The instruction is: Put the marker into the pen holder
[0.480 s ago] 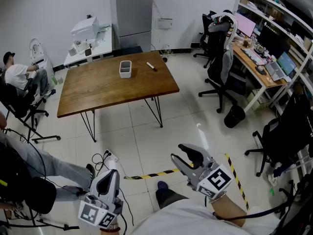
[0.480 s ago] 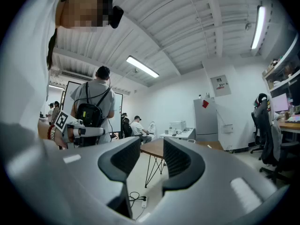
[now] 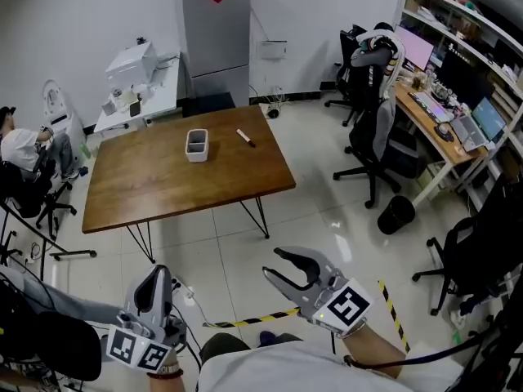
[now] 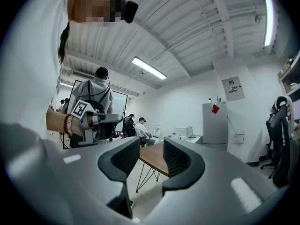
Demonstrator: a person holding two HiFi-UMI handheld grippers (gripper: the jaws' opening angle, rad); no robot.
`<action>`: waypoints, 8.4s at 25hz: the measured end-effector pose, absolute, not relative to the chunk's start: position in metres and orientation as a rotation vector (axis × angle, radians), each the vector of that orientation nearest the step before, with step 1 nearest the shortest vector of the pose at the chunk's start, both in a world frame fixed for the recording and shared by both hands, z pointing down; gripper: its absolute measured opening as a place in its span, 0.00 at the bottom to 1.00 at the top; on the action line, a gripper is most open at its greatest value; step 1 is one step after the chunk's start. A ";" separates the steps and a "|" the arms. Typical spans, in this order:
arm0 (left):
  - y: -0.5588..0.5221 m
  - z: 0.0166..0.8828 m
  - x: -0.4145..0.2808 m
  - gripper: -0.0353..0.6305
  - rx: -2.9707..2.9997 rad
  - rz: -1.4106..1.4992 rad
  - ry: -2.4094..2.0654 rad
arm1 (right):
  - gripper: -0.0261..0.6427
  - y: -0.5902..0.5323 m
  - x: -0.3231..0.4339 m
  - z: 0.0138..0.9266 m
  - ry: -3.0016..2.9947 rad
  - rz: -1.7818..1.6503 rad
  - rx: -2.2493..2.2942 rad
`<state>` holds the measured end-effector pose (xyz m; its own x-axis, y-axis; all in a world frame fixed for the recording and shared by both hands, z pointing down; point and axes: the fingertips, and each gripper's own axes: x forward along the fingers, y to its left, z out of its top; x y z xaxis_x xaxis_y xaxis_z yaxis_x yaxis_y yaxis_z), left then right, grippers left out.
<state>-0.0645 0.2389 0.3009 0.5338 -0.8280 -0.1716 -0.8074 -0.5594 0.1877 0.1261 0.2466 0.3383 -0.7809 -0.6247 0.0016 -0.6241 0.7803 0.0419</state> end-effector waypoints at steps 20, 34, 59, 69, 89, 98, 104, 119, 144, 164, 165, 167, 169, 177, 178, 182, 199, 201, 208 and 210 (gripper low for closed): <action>-0.037 0.338 -0.071 0.05 2.844 -0.119 -1.076 | 0.24 -0.007 0.104 0.361 -2.796 0.058 1.317; -0.121 0.380 -0.124 0.05 2.722 -0.207 -1.074 | 0.26 -0.123 0.054 0.399 -2.806 0.252 1.344; -0.286 0.473 -0.118 0.05 2.474 -0.040 -1.266 | 0.24 -0.389 0.186 0.682 -2.095 0.540 1.289; -0.301 0.496 -0.119 0.05 2.412 -0.008 -1.259 | 0.21 -0.400 0.189 0.721 -2.024 0.681 1.215; -0.292 0.499 -0.108 0.05 2.427 -0.016 -1.183 | 0.13 -0.390 0.129 0.600 -2.346 0.624 1.252; -0.289 0.500 -0.110 0.05 2.415 -0.017 -1.188 | 0.11 -0.395 0.116 0.589 -2.407 0.575 1.242; -0.291 0.505 -0.110 0.05 2.409 -0.013 -1.178 | 0.04 -0.399 0.109 0.604 -2.362 0.474 1.191; -0.289 0.512 -0.104 0.05 2.397 0.006 -1.173 | 0.12 -0.364 0.140 0.719 -2.054 0.456 0.967; -0.277 0.513 -0.128 0.05 2.353 -0.013 -1.234 | 0.13 -0.359 0.012 0.594 -2.381 0.150 0.793; -0.244 0.477 -0.145 0.05 2.512 0.009 -1.235 | 0.20 -0.323 0.008 0.514 -2.518 0.142 0.994; -0.239 0.473 -0.155 0.05 2.520 0.013 -1.261 | 0.20 -0.316 0.008 0.507 -2.522 0.132 1.019; -0.226 0.466 -0.177 0.05 2.515 -0.003 -1.310 | 0.20 -0.302 0.010 0.496 -2.523 0.124 1.071; -0.211 0.463 -0.194 0.05 2.503 -0.017 -1.343 | 0.20 -0.284 0.013 0.491 -2.528 0.133 1.117; -0.128 0.496 -0.167 0.05 2.459 -0.032 -1.165 | 0.20 -0.186 0.042 0.509 -2.437 0.296 1.315; -0.121 0.496 -0.172 0.05 2.437 -0.053 -1.178 | 0.20 -0.174 0.044 0.511 -2.427 0.310 1.317; -0.115 0.485 -0.202 0.05 2.462 -0.028 -1.269 | 0.19 -0.146 0.038 0.496 -2.481 0.218 1.240; 0.018 0.402 -0.096 0.05 2.666 -0.121 -1.273 | 0.17 -0.005 0.071 0.410 -2.744 0.012 1.138; 0.039 0.400 -0.077 0.05 2.682 -0.128 -1.253 | 0.17 0.017 0.087 0.411 -2.750 0.015 1.146; 0.112 0.404 -0.035 0.05 2.681 -0.118 -1.264 | 0.15 0.086 0.139 0.429 -2.762 0.076 1.188; 0.129 0.404 -0.029 0.05 2.677 -0.113 -1.251 | 0.15 0.100 0.142 0.429 -2.776 0.102 1.179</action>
<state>-0.0287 0.1294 0.4036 0.6420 -0.7667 0.0088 -0.7527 -0.6279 0.1980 0.1417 0.1004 0.4293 -0.6883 -0.7117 0.1402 -0.7201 0.6937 -0.0136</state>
